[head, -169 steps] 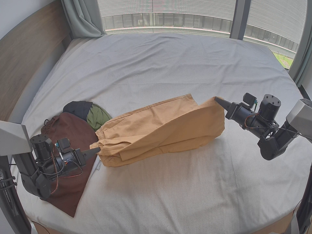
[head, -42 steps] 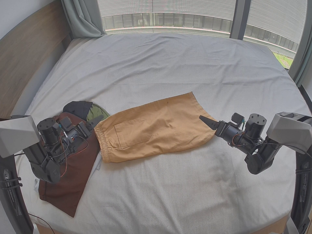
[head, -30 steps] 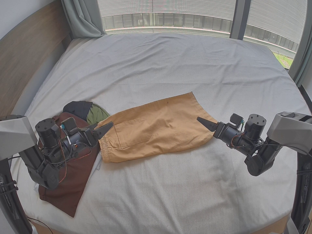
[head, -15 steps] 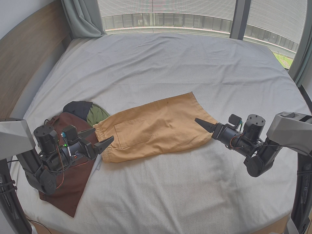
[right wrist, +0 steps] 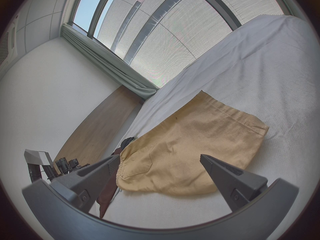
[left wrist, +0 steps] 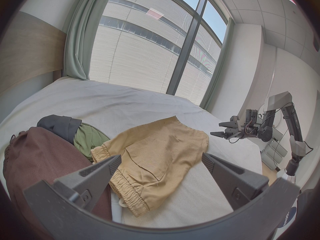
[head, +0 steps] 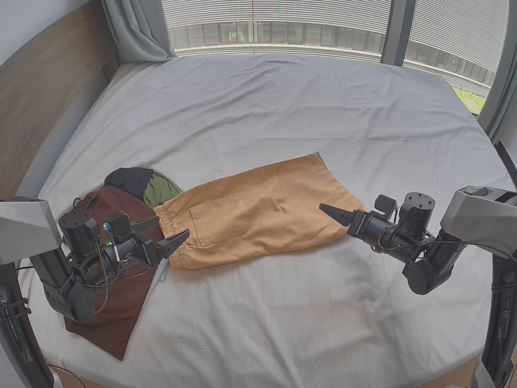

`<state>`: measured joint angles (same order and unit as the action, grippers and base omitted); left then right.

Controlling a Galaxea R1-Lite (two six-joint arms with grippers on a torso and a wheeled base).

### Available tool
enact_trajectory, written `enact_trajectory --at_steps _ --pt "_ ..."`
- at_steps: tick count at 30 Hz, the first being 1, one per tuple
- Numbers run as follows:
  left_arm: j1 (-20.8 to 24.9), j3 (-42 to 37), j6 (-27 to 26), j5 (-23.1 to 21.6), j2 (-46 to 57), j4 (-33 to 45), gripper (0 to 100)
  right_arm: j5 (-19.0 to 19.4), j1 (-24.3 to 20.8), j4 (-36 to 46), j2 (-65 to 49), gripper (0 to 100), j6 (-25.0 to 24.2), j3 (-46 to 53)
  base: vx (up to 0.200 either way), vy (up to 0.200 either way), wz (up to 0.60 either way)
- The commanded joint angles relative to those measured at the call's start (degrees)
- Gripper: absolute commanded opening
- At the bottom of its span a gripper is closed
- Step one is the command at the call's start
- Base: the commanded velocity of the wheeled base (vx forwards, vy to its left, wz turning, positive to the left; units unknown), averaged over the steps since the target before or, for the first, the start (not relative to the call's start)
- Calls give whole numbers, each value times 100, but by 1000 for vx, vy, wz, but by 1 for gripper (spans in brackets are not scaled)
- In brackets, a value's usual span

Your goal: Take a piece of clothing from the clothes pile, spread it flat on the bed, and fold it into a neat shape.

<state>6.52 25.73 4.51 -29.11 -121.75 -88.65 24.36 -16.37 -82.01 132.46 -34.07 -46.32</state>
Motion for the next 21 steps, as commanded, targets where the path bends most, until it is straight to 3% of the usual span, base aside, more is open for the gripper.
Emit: enact_trajectory --at_steps 1,21 --pt "-11 -16 -3 2 -51 -3 100 -19 -24 27 34 100 6 27 0 0 0" --pt "-28 -7 15 2 -60 -3 100 -107 -85 167 658 100 -12 88 0 0 0"
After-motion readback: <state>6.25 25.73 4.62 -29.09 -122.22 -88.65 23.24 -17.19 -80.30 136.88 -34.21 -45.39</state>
